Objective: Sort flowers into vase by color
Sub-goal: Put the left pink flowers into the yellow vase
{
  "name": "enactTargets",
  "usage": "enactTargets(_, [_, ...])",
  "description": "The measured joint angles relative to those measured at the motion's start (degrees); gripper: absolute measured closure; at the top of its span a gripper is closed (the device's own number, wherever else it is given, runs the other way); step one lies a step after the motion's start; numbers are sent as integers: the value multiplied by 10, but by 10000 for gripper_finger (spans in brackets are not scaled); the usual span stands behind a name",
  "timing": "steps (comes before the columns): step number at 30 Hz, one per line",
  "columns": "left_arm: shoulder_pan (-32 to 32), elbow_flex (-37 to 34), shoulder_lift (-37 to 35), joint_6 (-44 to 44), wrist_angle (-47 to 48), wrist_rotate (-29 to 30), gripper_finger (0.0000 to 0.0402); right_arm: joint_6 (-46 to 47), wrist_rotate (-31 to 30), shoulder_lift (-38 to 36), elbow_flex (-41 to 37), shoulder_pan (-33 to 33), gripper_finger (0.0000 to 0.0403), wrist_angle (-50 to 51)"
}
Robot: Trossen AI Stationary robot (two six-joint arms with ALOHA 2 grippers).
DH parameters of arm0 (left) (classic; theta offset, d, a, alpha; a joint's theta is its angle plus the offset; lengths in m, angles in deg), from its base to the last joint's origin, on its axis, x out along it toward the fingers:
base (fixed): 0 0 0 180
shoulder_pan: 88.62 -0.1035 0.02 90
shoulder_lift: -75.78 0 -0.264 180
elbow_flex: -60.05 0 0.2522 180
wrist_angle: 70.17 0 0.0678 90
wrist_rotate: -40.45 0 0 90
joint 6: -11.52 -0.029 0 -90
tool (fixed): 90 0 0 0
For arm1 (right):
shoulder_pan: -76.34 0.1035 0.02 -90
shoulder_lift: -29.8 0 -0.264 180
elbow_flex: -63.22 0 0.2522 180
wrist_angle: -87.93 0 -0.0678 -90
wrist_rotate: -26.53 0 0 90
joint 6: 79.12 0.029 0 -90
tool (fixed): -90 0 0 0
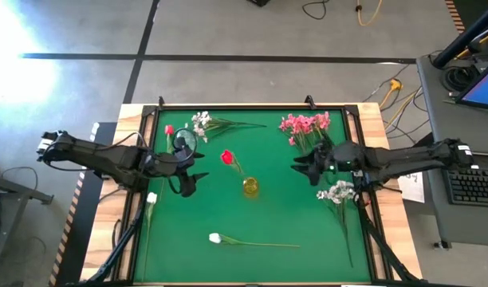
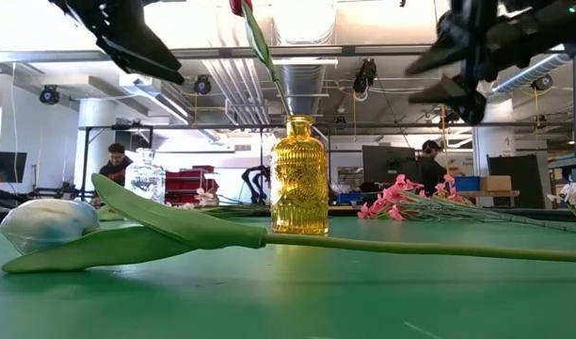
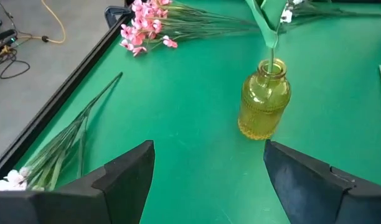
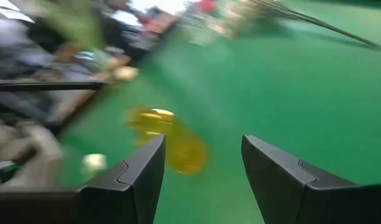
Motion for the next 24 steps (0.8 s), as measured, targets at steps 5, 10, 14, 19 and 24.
enactTargets(5, [0, 0, -4, 33, 0, 0, 115, 95, -83, 46, 102, -13, 199, 252])
enactTargets(10, [2, 0, -1, 139, 21, -20, 115, 115, -88, 86, 171, -14, 200, 404])
enactTargets(14, [4, 0, -2, 189, 54, -36, 116, 116, -60, 104, 176, -13, 200, 410])
enactTargets(19, [4, 0, -2, 205, 85, -35, 116, 117, -56, 126, 176, -13, 199, 404])
enactTargets(24, [18, -1, -3, 205, 97, -34, 116, 119, -53, 146, 176, -14, 200, 373])
